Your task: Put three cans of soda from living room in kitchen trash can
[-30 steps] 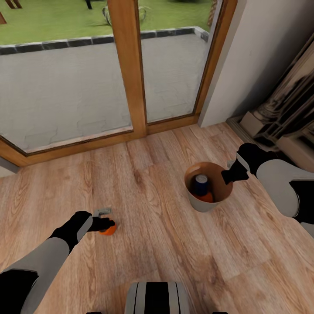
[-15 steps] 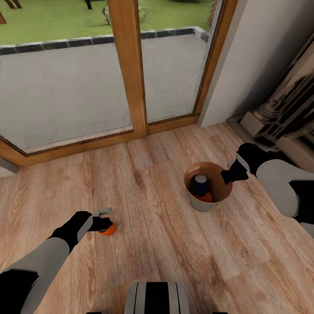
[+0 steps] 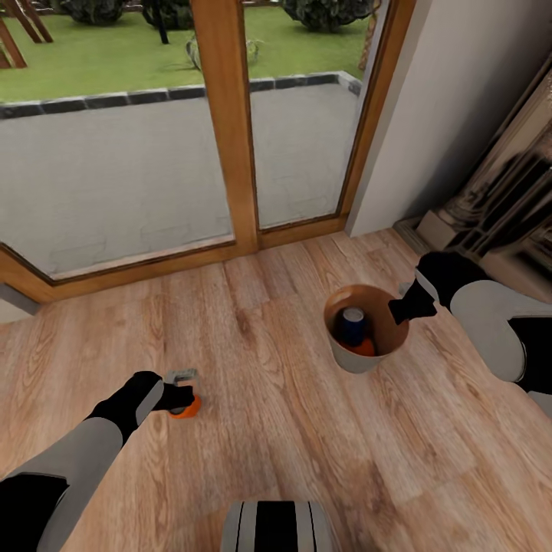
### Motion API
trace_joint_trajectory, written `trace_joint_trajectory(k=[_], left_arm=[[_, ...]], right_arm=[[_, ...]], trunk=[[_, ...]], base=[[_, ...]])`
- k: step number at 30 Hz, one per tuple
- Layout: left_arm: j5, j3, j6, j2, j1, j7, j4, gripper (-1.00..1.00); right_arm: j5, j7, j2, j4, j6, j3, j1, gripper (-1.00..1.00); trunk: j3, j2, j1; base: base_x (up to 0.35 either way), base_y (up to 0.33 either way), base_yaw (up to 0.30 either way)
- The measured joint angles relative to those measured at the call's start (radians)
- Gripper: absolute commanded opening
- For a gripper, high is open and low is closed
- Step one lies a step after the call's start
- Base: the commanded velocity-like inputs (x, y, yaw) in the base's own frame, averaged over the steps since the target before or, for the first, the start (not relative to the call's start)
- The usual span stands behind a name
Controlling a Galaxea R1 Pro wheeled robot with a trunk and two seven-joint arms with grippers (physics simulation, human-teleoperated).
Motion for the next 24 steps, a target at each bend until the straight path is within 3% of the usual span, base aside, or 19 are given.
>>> trace_joint_trajectory(k=[4, 24], left_arm=[[-0.002, 0.000, 0.001, 0.000, 0.000, -0.001, 0.000, -1.00], [0.000, 0.000, 0.045, 0.000, 0.000, -0.001, 0.000, -1.00]], right_arm=[[0.002, -0.001, 0.000, 0.000, 0.000, 0.001, 0.000, -1.00], [0.002, -0.001, 0.002, 0.002, 0.000, 0.003, 0.001, -1.00]], trunk=[[0.015, 0.001, -0.002], [0.078, 0.141, -0.078]], base=[[0.000, 0.000, 0.000], [0.000, 0.000, 0.000]])
